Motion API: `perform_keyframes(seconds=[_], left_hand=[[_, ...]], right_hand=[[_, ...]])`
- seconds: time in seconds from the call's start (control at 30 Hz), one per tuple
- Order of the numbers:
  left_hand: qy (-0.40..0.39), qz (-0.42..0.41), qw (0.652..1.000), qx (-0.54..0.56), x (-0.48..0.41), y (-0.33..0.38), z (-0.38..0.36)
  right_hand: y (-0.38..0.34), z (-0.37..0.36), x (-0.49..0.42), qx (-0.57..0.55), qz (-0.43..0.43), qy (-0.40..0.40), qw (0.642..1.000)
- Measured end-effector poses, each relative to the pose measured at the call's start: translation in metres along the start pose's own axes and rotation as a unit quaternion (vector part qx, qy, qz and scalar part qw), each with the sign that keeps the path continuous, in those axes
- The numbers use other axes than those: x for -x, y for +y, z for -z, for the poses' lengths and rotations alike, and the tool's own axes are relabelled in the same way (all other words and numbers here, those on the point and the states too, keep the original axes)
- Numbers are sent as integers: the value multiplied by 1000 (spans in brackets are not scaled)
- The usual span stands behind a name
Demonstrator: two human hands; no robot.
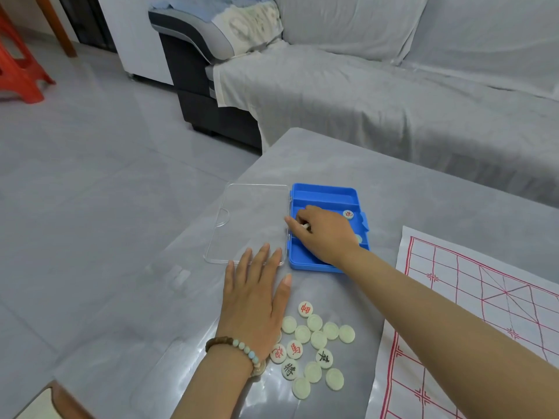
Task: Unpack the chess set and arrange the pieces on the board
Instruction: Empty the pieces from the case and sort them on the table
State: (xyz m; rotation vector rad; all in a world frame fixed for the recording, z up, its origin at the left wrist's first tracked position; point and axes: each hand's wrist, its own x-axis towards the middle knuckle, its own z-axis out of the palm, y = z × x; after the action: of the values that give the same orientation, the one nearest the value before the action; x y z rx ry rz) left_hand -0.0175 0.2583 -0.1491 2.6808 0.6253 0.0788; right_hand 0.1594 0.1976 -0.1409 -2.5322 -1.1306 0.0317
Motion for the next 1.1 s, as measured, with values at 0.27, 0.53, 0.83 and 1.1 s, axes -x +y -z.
perform_keyframes(seconds=[0.27, 0.53, 0.83, 1.1], left_hand=[[1, 0, 1000, 5, 0, 0, -1], [-8, -1, 1000, 24, 2, 1, 4], [52, -10, 994, 94, 16, -1, 19], [41, -11, 994, 100, 33, 9, 28]], right_hand=[[1, -1, 0, -1, 4, 24, 1000], [-1, 7, 2, -158, -56, 53, 984], [-20, 28, 81, -305, -48, 58, 950], [0, 5, 120, -52, 67, -24, 996]])
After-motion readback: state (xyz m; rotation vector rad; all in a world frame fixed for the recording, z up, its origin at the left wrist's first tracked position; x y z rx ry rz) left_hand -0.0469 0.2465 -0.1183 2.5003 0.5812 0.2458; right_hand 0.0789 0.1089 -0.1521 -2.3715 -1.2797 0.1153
